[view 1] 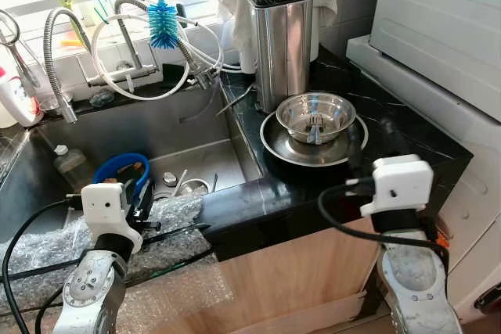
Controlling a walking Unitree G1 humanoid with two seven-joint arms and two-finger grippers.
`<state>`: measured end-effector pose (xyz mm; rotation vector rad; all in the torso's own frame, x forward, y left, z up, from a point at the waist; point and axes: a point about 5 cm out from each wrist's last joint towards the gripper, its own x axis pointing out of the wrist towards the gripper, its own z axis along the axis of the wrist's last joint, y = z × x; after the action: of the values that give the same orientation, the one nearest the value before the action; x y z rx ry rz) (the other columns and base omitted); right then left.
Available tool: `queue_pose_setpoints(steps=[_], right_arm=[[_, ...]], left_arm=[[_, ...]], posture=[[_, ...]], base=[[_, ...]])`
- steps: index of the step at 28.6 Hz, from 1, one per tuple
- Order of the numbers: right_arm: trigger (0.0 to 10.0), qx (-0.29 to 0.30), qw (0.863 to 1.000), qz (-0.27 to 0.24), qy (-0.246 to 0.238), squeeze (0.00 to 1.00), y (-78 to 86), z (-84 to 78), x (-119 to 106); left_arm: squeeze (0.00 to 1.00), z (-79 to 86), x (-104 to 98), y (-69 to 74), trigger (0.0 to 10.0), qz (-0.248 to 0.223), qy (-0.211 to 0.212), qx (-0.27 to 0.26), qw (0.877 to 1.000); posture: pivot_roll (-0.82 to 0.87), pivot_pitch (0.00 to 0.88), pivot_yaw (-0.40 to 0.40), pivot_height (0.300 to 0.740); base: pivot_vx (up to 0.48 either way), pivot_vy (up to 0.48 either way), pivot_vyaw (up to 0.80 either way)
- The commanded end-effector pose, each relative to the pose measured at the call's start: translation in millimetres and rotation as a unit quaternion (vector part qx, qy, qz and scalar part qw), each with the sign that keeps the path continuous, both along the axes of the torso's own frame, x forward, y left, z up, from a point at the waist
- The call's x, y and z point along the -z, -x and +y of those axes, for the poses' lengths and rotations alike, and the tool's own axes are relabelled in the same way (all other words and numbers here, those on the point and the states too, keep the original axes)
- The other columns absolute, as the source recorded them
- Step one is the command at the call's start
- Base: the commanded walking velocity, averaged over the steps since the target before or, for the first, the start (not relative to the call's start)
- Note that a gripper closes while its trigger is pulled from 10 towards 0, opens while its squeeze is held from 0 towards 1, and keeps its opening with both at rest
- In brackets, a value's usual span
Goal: Kitchen organization
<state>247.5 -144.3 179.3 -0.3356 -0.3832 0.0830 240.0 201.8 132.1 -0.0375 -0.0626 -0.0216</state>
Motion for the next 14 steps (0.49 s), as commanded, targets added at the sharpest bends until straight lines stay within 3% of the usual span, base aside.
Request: queue_pose_setpoints(steps=[1, 6, 14], right_arm=[[10.0, -0.017, 1.000, 0.000, -0.004, 0.00, 0.6, 4.6, 0], [10.0, -0.050, 0.998, 0.032, 0.003, 0.00, -0.3, 9.5, 12], [10.0, -0.056, 0.996, 0.061, 0.013, 0.00, -2.1, 8.8, 26]], left_arm=[[0.00, 0.3, -7, -1.9, 10.0, -0.008, 0.001, -0.001, 1.000], [0.00, -1.1, -7, -2.8, 10.0, -0.010, 0.002, 0.001, 1.000], [0.00, -2.4, -8, -2.9, 10.0, -0.010, 0.002, 0.001, 1.000]], posture=[[-0.13, 0.000, 0.143, 0.740], [-0.13, 0.000, 0.141, 0.740], [-0.13, 0.000, 0.141, 0.740]], base=[[0.000, 0.000, 0.00], [0.000, 0.000, 0.00], [0.000, 0.000, 0.00]])
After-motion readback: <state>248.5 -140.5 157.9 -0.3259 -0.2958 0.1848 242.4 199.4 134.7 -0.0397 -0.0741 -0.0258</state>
